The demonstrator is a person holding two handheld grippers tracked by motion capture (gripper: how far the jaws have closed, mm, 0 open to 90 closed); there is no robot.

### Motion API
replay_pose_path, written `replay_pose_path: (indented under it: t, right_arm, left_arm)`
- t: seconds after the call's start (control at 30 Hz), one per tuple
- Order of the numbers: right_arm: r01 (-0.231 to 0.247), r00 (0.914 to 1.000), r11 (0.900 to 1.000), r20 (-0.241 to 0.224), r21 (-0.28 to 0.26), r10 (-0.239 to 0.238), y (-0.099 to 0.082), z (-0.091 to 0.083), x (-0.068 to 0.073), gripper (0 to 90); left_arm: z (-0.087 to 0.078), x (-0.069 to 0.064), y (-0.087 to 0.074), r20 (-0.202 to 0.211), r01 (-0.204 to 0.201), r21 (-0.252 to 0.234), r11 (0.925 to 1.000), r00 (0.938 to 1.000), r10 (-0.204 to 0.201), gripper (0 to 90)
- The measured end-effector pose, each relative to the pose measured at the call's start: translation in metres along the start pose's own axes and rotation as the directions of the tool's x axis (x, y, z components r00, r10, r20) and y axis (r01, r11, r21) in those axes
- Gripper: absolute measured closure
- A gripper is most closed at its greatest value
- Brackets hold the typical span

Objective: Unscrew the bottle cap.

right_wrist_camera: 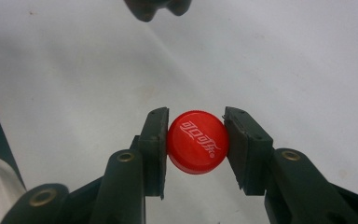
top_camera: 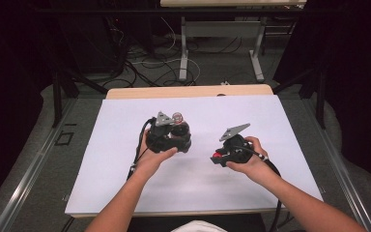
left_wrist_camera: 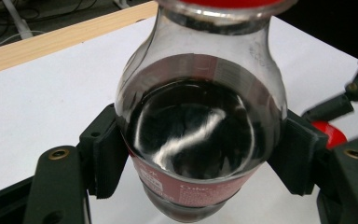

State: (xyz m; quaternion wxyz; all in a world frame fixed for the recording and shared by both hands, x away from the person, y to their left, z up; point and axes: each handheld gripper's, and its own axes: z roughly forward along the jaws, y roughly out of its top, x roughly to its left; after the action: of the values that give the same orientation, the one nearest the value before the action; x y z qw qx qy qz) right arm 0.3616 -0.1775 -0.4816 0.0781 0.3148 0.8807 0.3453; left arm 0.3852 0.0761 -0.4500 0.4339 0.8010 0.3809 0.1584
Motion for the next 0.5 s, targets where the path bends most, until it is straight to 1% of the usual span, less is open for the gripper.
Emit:
replay_pose_path:
  t: [0.03, 0.07, 0.1, 0.17, 0.2, 0.23, 0.27, 0.3, 0.33, 0.37, 0.4, 0.47, 0.5]
  right_arm:
    - [0.008, 1.0, 0.9999, -0.001, -0.008, -0.008, -0.002, 0.001, -0.001, 60.9]
    - [0.002, 0.9999, 1.0, 0.014, -0.007, -0.002, -0.005, 0.001, -0.001, 60.9]
    - [0.008, 0.9998, 0.9999, 0.017, -0.012, -0.008, -0.007, 0.002, -0.001, 60.9]
    - [0.01, 0.9992, 0.9998, 0.039, -0.016, -0.009, -0.011, 0.001, -0.002, 60.8]
    - [0.006, 0.9992, 0.9995, 0.04, -0.031, -0.005, -0.013, 0.002, -0.002, 60.8]
    - [0.003, 0.9989, 0.9992, 0.047, -0.039, -0.002, -0.015, 0.002, -0.003, 60.8]
    - [0.0, 0.9991, 0.9991, 0.043, -0.041, 0.002, -0.017, 0.002, -0.004, 60.9]
    - [-0.017, 0.9989, 0.9987, 0.043, -0.047, 0.019, -0.018, 0.002, -0.005, 60.8]
    - [-0.019, 0.9986, 0.9988, 0.049, -0.046, 0.021, -0.019, 0.001, -0.006, 60.9]
    - [-0.022, 0.9984, 0.9981, 0.05, -0.058, 0.025, -0.021, 0.002, -0.007, 60.9]
    - [-0.027, 0.9986, 0.9985, 0.045, -0.048, 0.029, -0.023, 0.003, -0.009, 60.8]
    - [-0.038, 0.997, 0.997, 0.065, -0.068, 0.042, -0.027, 0.007, -0.013, 60.8]
    - [-0.049, 0.9967, 0.9967, 0.062, -0.065, 0.053, -0.028, 0.008, -0.014, 60.8]
  left_arm:
    - [0.004, 0.001, 0.002, 0.0, 0.001, 0.0, 1.0, 1.0, -0.001, 29.8]
    - [0.008, 0.001, 0.004, -0.001, 0.003, -0.001, 1.0, 1.0, -0.003, 29.8]
    - [0.012, 0.001, 0.006, -0.002, 0.006, 0.001, 1.0, 1.0, -0.006, 29.8]
    - [0.02, 0.002, 0.01, -0.009, 0.007, -0.004, 1.0, 0.9999, -0.007, 29.8]
    - [0.023, 0.003, 0.012, -0.014, 0.007, -0.007, 1.0, 0.9999, -0.007, 29.8]
    - [0.027, 0.004, 0.013, -0.01, 0.007, -0.016, 0.9998, 0.9999, -0.007, 29.8]
    - [0.03, 0.004, 0.015, -0.012, 0.012, -0.017, 0.9998, 0.9999, -0.012, 29.8]
    - [0.033, 0.004, 0.016, -0.016, 0.019, -0.021, 0.9996, 0.9997, -0.019, 29.8]
    - [0.036, 0.005, 0.018, -0.019, 0.014, -0.019, 0.9997, 0.9997, -0.014, 29.8]
    - [0.039, 0.006, 0.019, -0.019, 0.008, -0.023, 0.9997, 0.9998, -0.009, 29.8]
    - [0.043, 0.006, 0.019, -0.02, 0.011, -0.03, 0.9995, 0.9997, -0.012, 29.8]
    - [0.049, 0.007, 0.02, -0.029, 0.015, -0.019, 0.9997, 0.9995, -0.015, 29.7]
    - [0.053, 0.008, 0.021, -0.033, 0.013, -0.014, 0.9998, 0.9994, -0.013, 29.7]
